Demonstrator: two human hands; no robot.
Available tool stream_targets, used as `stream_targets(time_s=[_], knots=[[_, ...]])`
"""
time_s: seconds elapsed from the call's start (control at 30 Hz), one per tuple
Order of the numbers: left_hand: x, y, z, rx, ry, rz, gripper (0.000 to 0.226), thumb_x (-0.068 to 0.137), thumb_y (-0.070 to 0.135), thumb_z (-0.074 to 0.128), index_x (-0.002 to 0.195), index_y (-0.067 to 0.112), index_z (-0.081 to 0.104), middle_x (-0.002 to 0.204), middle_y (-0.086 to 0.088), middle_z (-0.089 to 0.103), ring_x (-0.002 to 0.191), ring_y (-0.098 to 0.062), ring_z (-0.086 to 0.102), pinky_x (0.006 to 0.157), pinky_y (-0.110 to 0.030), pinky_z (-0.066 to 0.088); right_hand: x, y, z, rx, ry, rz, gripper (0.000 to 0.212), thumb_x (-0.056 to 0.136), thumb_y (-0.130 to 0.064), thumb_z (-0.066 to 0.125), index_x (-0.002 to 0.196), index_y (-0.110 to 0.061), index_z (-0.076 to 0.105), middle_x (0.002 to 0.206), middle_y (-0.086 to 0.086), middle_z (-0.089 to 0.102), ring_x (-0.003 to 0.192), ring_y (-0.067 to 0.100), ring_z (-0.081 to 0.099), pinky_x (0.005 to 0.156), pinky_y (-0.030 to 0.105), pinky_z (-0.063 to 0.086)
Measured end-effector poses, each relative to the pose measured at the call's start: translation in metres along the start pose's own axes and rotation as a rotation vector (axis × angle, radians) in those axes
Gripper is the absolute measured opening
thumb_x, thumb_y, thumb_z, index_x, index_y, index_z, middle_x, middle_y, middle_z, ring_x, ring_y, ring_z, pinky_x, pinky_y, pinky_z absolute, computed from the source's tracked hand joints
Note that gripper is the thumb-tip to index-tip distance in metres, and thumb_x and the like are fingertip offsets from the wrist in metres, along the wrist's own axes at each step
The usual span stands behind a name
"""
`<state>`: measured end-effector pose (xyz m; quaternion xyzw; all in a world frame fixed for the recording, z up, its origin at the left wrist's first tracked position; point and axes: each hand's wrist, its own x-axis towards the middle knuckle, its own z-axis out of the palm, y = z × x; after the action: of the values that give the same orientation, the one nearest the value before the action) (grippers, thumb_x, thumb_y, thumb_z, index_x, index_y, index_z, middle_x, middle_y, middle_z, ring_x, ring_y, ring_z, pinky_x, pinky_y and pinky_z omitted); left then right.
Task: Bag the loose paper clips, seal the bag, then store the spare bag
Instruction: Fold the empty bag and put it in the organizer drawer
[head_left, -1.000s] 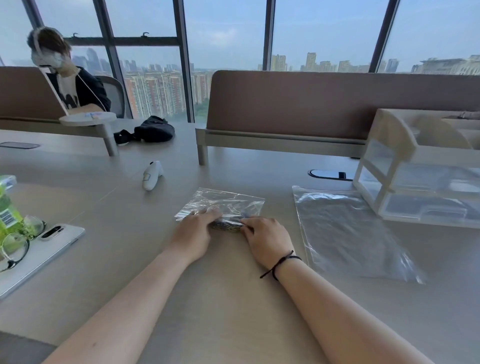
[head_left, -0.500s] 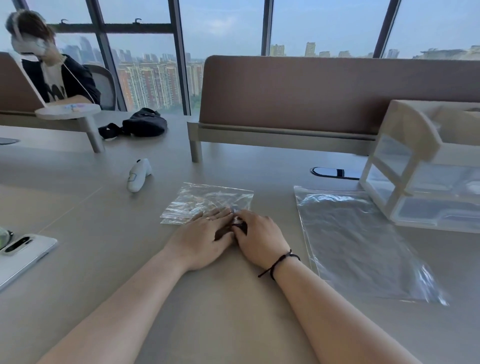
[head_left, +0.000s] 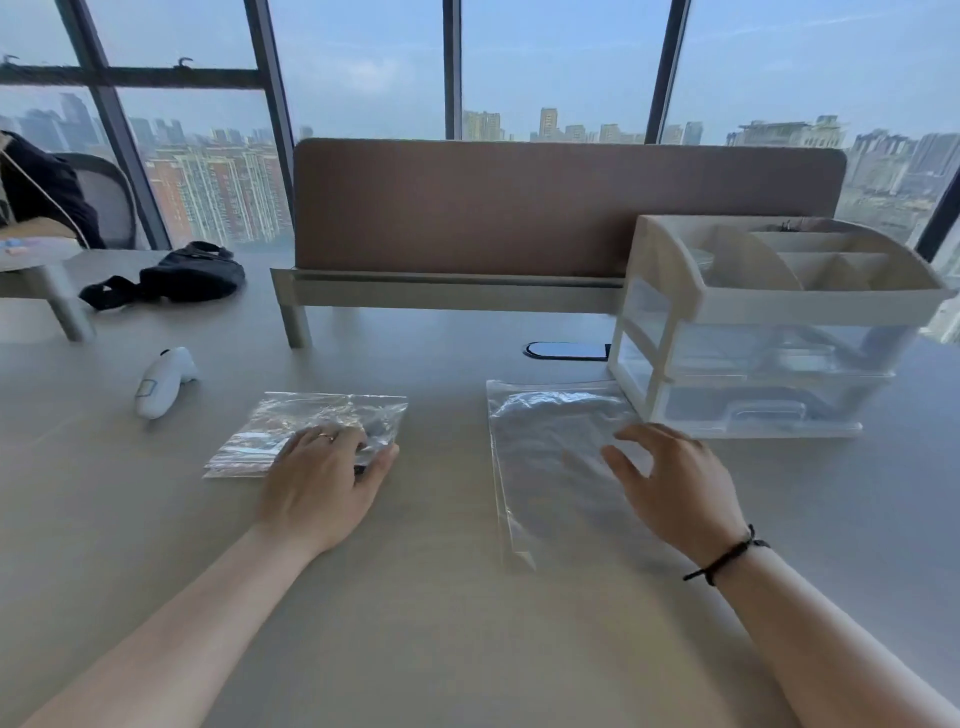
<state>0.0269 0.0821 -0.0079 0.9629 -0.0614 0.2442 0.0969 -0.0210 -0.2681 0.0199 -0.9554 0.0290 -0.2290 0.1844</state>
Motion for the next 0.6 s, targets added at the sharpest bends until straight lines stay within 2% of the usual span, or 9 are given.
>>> stream_targets(time_s=[0.07, 0.13, 0.23, 0.3, 0.43, 0.6], knots=[[0.002, 0.021, 0.002, -0.047, 0.075, 0.031, 0.057, 0.088, 0.060, 0.035, 0.105, 0.016, 0.067, 0.111, -0.005, 0.069, 0.110, -0.029, 0.060, 0.096, -0.040, 0.046, 0.005, 0.017, -0.003, 0.041, -0.069, 0.116, 0.036, 0.090, -0.052, 0.057, 0.111, -0.026, 0.071, 0.117, -0.003, 0.071, 0.107, 0.026, 0.065, 0.083, 0.035, 0.052], [0.001, 0.051, 0.003, -0.147, 0.056, 0.096, 0.053, 0.088, 0.059, 0.040, 0.111, 0.019, 0.065, 0.125, -0.003, 0.063, 0.120, -0.026, 0.056, 0.098, -0.042, 0.046, 0.008, 0.023, -0.002, 0.085, -0.154, 0.186, 0.037, 0.089, -0.053, 0.056, 0.110, -0.026, 0.070, 0.115, 0.001, 0.071, 0.110, 0.029, 0.063, 0.086, 0.036, 0.051], [-0.005, 0.098, 0.009, -0.256, -0.110, 0.256, 0.049, 0.087, 0.064, 0.044, 0.119, 0.032, 0.062, 0.139, 0.008, 0.053, 0.128, -0.015, 0.050, 0.104, -0.035, 0.041, 0.009, 0.024, 0.008, 0.034, -0.262, 0.121, 0.044, 0.089, -0.056, 0.056, 0.121, -0.027, 0.065, 0.120, -0.001, 0.068, 0.112, 0.025, 0.061, 0.091, 0.033, 0.046], [-0.008, 0.117, 0.016, -0.280, -0.244, 0.308, 0.054, 0.085, 0.069, 0.045, 0.128, 0.038, 0.056, 0.147, 0.016, 0.044, 0.133, -0.008, 0.043, 0.109, -0.032, 0.036, 0.008, 0.025, 0.014, 0.022, -0.284, 0.074, 0.049, 0.088, -0.058, 0.055, 0.124, -0.025, 0.063, 0.123, -0.003, 0.065, 0.114, 0.022, 0.059, 0.096, 0.033, 0.043], [-0.009, 0.116, 0.023, -0.337, -0.332, 0.286, 0.067, 0.078, 0.077, 0.041, 0.133, 0.039, 0.052, 0.148, 0.017, 0.044, 0.136, -0.001, 0.038, 0.114, -0.032, 0.031, 0.006, 0.025, 0.015, 0.059, -0.297, 0.029, 0.054, 0.086, -0.063, 0.052, 0.129, -0.031, 0.060, 0.130, -0.007, 0.062, 0.118, 0.018, 0.056, 0.103, 0.033, 0.039], [-0.013, 0.094, 0.015, -0.420, -0.334, 0.227, 0.063, 0.073, 0.079, 0.050, 0.127, 0.046, 0.054, 0.145, 0.025, 0.040, 0.132, 0.006, 0.037, 0.111, -0.028, 0.033, 0.003, 0.020, 0.016, 0.083, -0.303, -0.012, 0.059, 0.085, -0.068, 0.049, 0.131, -0.032, 0.058, 0.137, -0.012, 0.058, 0.125, 0.011, 0.052, 0.108, 0.031, 0.033]])
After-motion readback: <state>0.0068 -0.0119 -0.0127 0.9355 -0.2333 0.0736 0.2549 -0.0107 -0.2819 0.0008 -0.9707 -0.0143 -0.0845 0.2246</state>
